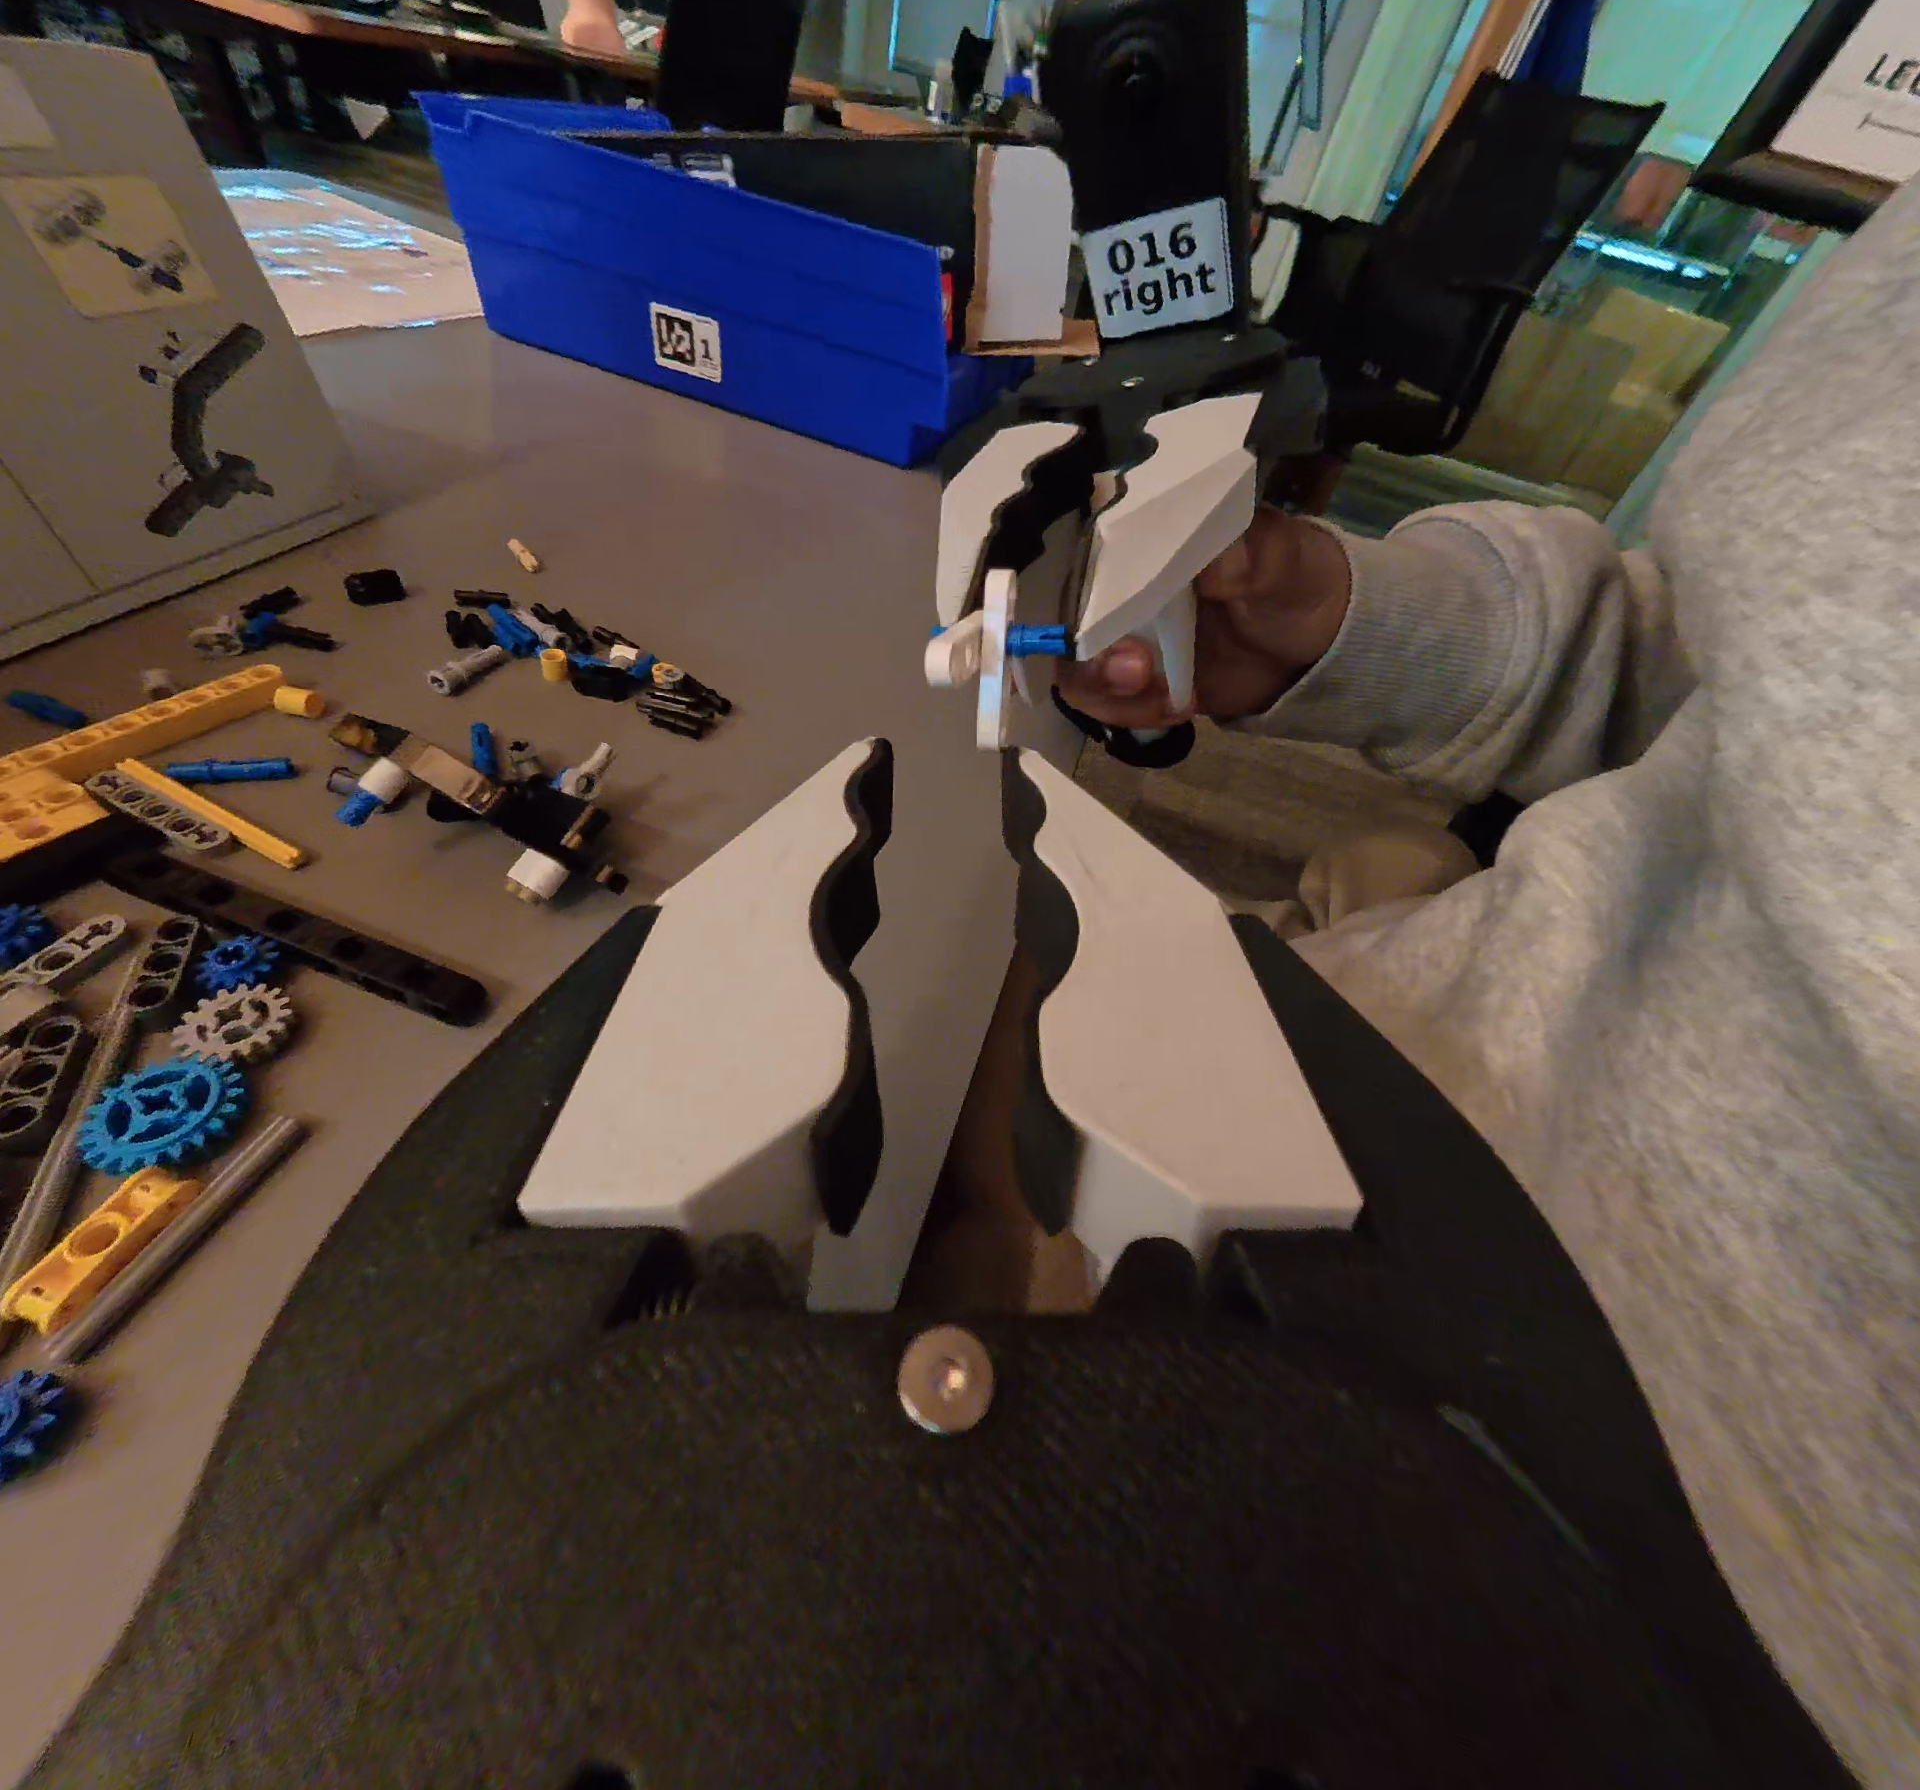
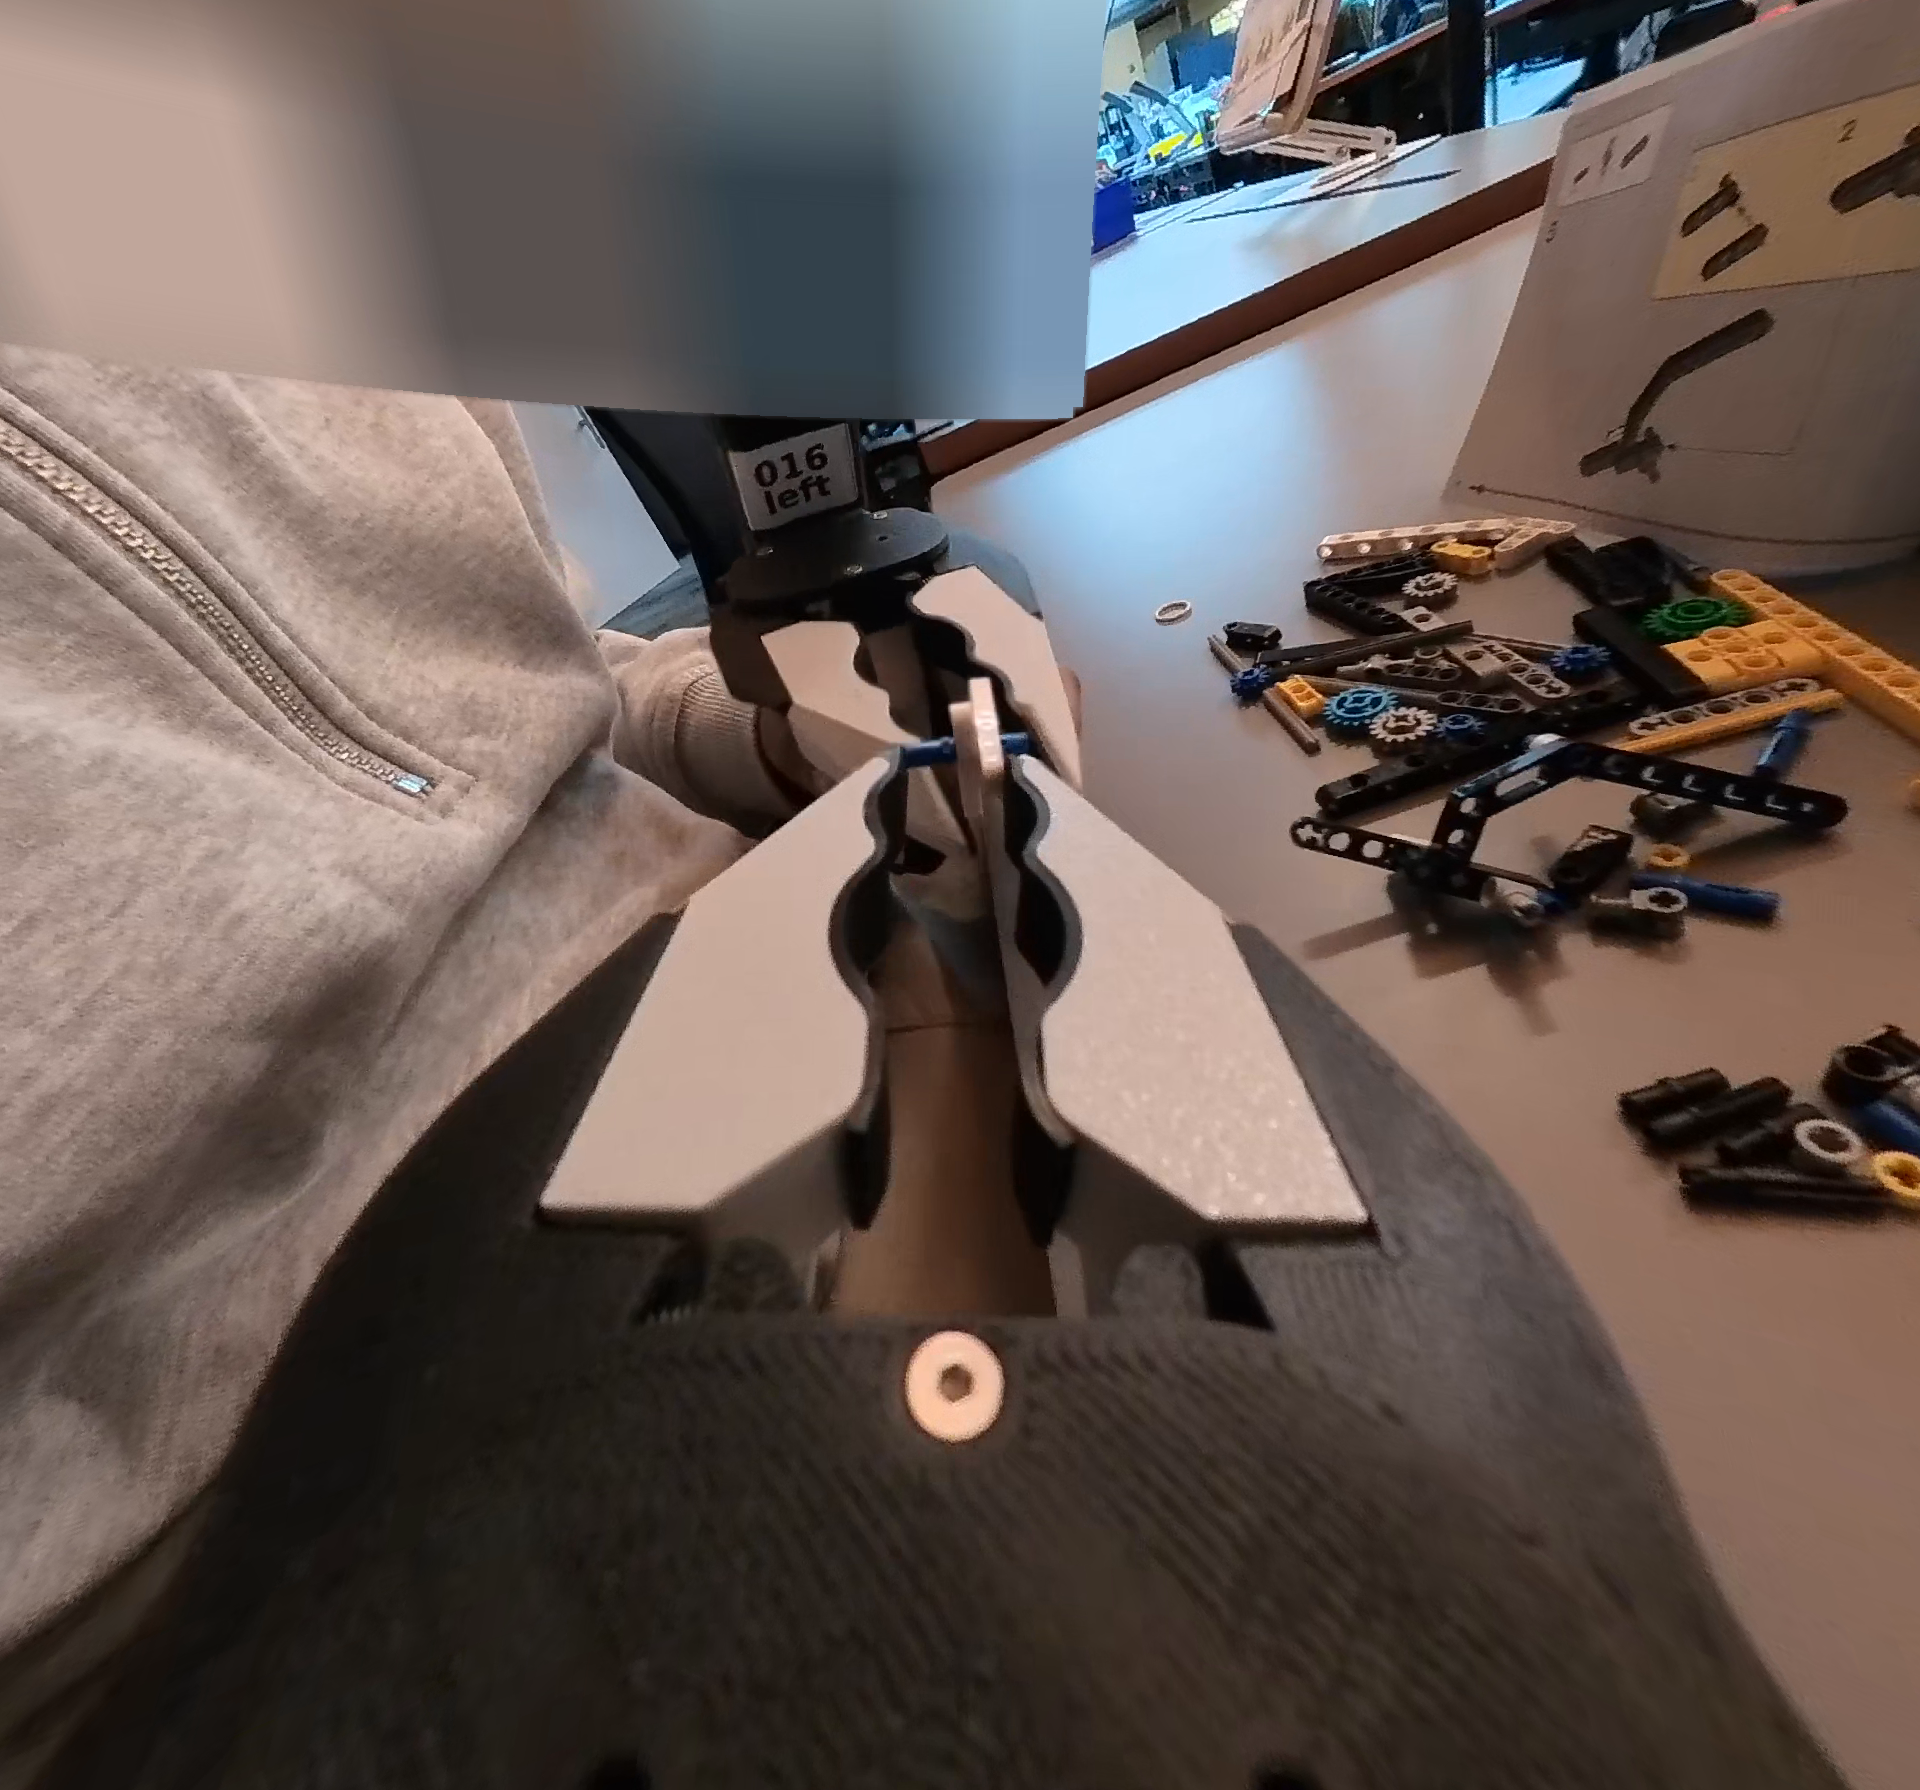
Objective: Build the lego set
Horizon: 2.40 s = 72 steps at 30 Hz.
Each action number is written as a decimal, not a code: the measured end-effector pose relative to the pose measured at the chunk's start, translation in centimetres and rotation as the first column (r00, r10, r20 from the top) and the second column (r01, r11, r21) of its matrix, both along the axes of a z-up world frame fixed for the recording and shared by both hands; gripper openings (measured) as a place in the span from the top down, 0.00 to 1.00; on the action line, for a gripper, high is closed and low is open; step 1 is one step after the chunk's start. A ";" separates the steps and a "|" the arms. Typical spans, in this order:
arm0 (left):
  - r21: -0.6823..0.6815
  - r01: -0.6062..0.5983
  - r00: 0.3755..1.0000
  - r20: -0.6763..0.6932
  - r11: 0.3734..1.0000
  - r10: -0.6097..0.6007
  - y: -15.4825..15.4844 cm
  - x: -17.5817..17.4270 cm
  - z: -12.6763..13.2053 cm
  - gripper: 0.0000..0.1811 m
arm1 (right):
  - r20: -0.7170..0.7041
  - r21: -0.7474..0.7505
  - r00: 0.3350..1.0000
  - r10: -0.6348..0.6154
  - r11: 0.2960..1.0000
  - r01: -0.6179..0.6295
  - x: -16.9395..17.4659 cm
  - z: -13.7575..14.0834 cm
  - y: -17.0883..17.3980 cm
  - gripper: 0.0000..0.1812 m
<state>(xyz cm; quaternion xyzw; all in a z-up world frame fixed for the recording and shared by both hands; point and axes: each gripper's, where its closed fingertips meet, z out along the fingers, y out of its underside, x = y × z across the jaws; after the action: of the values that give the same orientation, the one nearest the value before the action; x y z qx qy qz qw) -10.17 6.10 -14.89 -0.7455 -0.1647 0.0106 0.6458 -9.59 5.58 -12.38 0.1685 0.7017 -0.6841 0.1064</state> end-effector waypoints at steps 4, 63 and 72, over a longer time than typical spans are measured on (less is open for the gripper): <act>0.074 0.001 0.999 0.044 0.997 -0.004 -0.7 -0.4 1.0 0.92 | 0.004 0.002 1.000 -0.015 1.000 0.015 -0.4 0.0 0.4 0.91; 0.126 0.092 0.987 0.120 0.988 -0.107 -1.1 0.4 1.3 0.87 | 0.011 0.061 1.000 0.007 0.998 -0.008 -0.2 -0.9 0.0 0.97; 0.075 0.141 0.990 0.006 0.987 -0.142 -0.6 1.6 1.1 0.83 | 0.048 0.053 0.998 0.048 0.997 -0.051 0.4 -1.0 -0.2 0.97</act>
<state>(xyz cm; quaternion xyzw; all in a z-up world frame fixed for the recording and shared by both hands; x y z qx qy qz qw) -8.54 5.50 -13.83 -0.7307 -0.1153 -0.0458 0.6714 -9.22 5.36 -13.40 0.1698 0.7212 -0.6579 0.1349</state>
